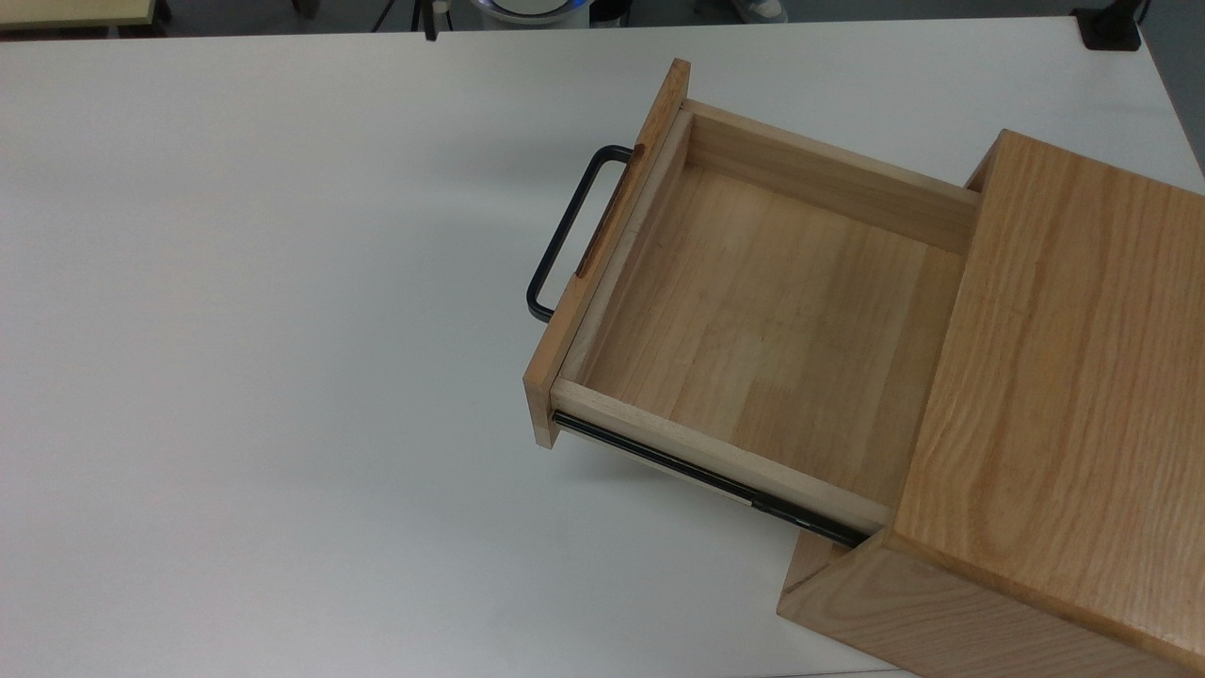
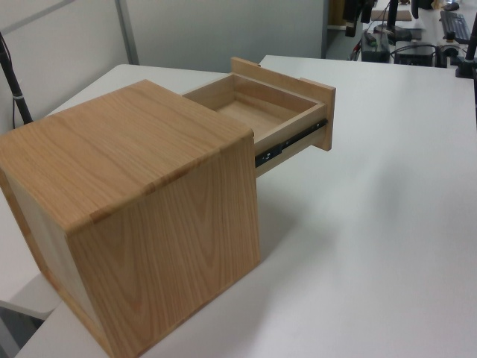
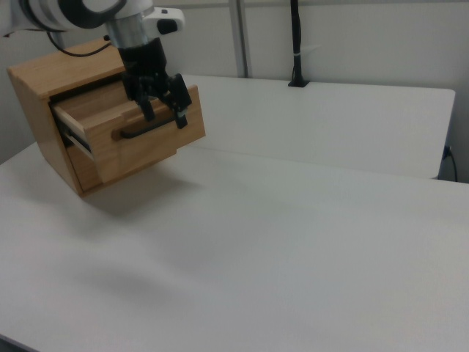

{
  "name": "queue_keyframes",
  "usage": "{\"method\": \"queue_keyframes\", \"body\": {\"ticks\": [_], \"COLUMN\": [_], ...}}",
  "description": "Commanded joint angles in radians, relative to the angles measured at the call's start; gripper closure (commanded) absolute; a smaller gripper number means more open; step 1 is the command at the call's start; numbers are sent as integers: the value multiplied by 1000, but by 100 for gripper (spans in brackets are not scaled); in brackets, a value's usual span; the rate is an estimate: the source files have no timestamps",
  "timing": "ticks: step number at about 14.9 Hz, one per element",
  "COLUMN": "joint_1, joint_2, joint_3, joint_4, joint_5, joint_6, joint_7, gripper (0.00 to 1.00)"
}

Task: Open the drawer by sliding it
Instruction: 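Open the gripper, release the handle and lift away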

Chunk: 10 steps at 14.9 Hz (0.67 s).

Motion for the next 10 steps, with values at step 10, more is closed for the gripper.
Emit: {"method": "queue_keyframes", "body": {"ticks": [10], "joint_1": [19], "joint_2": [-46], "joint_3": [33], "joint_4": [-75], "joint_5": [14], "joint_6": [37], "joint_7": [66], "gripper": [0]}}
